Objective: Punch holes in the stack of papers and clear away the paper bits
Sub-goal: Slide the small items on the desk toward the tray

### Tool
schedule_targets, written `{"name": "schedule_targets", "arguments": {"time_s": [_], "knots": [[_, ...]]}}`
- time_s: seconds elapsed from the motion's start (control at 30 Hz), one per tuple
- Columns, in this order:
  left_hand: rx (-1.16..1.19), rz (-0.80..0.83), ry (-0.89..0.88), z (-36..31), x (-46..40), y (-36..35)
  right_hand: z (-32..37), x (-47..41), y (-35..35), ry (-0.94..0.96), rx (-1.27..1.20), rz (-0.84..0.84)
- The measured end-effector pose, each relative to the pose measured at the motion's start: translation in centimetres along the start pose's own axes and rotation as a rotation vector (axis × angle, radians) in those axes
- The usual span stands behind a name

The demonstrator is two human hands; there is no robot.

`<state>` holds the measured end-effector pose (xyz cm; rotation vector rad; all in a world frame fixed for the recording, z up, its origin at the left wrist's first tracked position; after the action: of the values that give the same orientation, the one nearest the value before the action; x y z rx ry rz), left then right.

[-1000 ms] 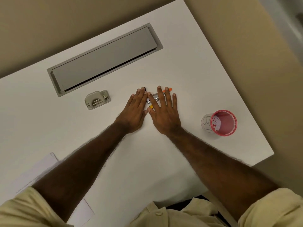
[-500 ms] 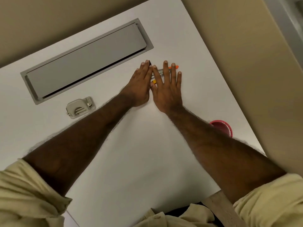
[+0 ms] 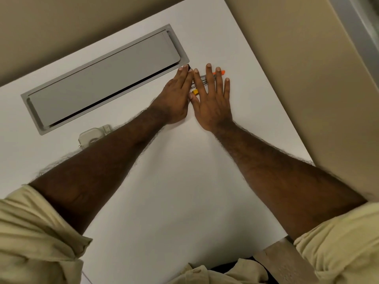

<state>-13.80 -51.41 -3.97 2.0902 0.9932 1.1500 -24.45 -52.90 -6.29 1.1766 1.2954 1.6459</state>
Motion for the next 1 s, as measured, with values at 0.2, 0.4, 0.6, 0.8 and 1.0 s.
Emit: {"name": "schedule_targets", "arguments": {"time_s": [0.2,0.4,0.6,0.8,1.0], "knots": [[0.021,-0.048,0.049,-0.2,2.2,0.0,-0.3,0.7,1.8,0.015,-0.011,-0.006],[0.064,-0.067,0.146,-0.6,6.3,-0.5,0.4,3.5,3.2,-0.012,-0.036,-0.010],[0.087,-0.090,0.210,-0.7,12.5,-2.4,4.1,8.6,2.6,0.058,-0.014,-0.058],[0.112,-0.153,0.252,0.5,19.2,-5.4,9.0,13.5,1.0,0.108,-0.004,-0.026],[0.195,-0.256,0.303,3.7,26.5,-9.6,14.8,19.0,-0.8,0.204,0.011,-0.014]]}}
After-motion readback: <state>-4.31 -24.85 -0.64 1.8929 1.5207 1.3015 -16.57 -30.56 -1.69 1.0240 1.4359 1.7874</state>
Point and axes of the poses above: each hand's wrist, its own x-axis away from the middle knuckle, its own y-axis out of the back of the hand, z = x × y, the point moved 9 cm from there along -x, towards the middle knuckle, and after that the axes turned 11 degrees about z, right-handed, at the moved point
